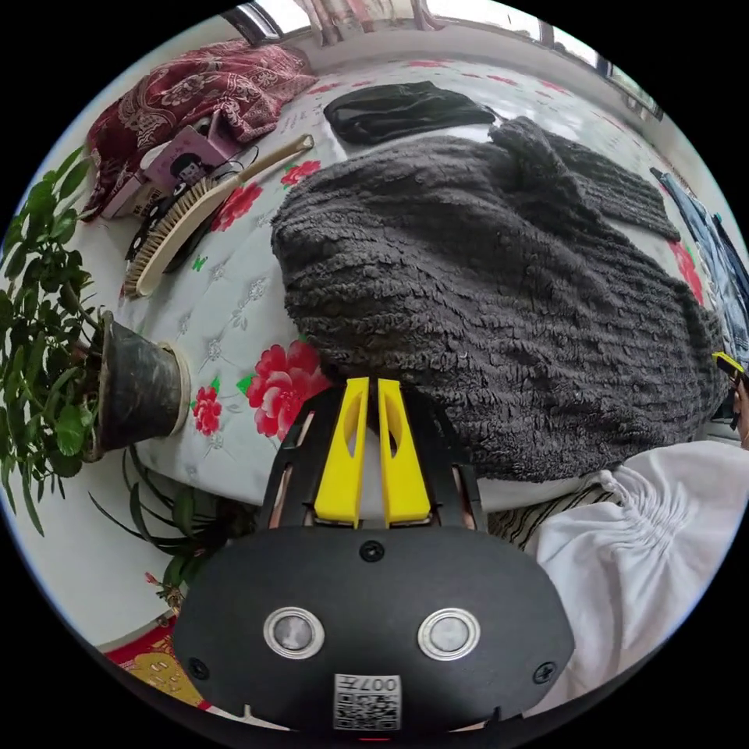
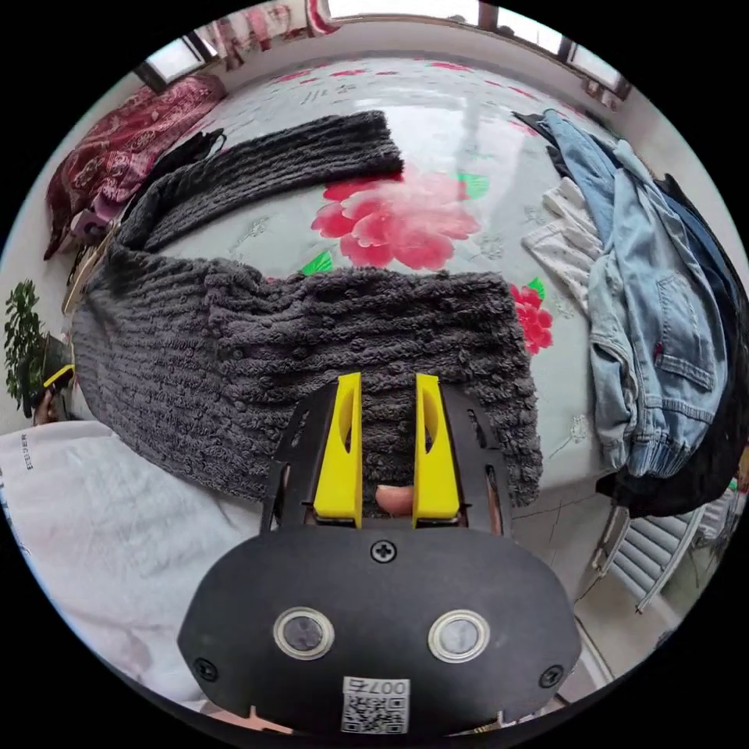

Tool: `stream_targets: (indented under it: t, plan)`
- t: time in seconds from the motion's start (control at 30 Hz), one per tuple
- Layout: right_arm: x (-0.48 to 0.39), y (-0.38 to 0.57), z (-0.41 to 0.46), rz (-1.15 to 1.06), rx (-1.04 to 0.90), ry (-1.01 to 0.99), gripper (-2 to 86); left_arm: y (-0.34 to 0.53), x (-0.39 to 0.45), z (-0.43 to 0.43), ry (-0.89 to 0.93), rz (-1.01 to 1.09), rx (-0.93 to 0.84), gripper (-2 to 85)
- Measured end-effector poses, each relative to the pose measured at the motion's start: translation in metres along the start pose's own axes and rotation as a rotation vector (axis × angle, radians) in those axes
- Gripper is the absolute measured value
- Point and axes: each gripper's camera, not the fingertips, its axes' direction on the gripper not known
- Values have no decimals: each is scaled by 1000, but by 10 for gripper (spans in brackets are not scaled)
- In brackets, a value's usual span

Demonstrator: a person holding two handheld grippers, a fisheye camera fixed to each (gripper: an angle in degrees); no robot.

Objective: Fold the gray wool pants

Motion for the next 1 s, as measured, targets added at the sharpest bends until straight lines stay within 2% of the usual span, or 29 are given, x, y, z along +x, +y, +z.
stream_targets:
  t: [0.03, 0.07, 0.13, 0.2, 0.27, 0.3, 0.37, 0.43, 0.47, 0.53, 0.7, 0.8, 0.97, 1.0]
  plan:
    - [-3, -1, -4, -15, 57, 10, 65, -2, 15, 22, -71, 44, -104, -1]
    - [-2, -5, -3, -9, 33, 43, 63, 3, 28, 36, -174, 81, -138, -5]
    - [8, -20, -4, 28, -30, -20, 54, 9, 40, 37, -259, 179, -147, -8]
    - [19, -39, -12, 54, -111, -68, 34, 10, 33, 35, -227, 190, -204, -9]
    - [20, -47, -37, 46, -23, -40, 21, 16, -4, 20, -60, 59, -197, -9]
    - [18, -55, -55, 44, 55, 11, 16, 19, -15, 15, -20, 8, -177, -9]
    - [9, -74, -78, 4, 154, 70, 19, 36, -64, -14, 97, -231, -5, -10]
    - [-5, -104, -93, -60, 215, 83, 28, 47, -94, -35, 154, -387, 140, -10]
    - [-17, -129, -101, -109, 243, 78, 34, 48, -108, -45, 200, -444, 220, -10]
    - [-39, -171, -108, -192, 275, 71, 42, 35, -117, -52, 239, -464, 275, -9]
    - [-120, -301, -103, -395, 270, 84, 70, -43, -95, -47, 129, -295, 240, -7]
    - [-154, -355, -80, -453, 207, 60, 81, -93, -84, -32, 126, -222, 219, -1]
    - [-189, -394, -19, -524, -26, 113, 70, -181, -75, 3, 18, -102, 123, 54]
    - [-193, -396, -28, -539, 7, 135, 54, -189, -75, 9, 12, -91, 104, 56]
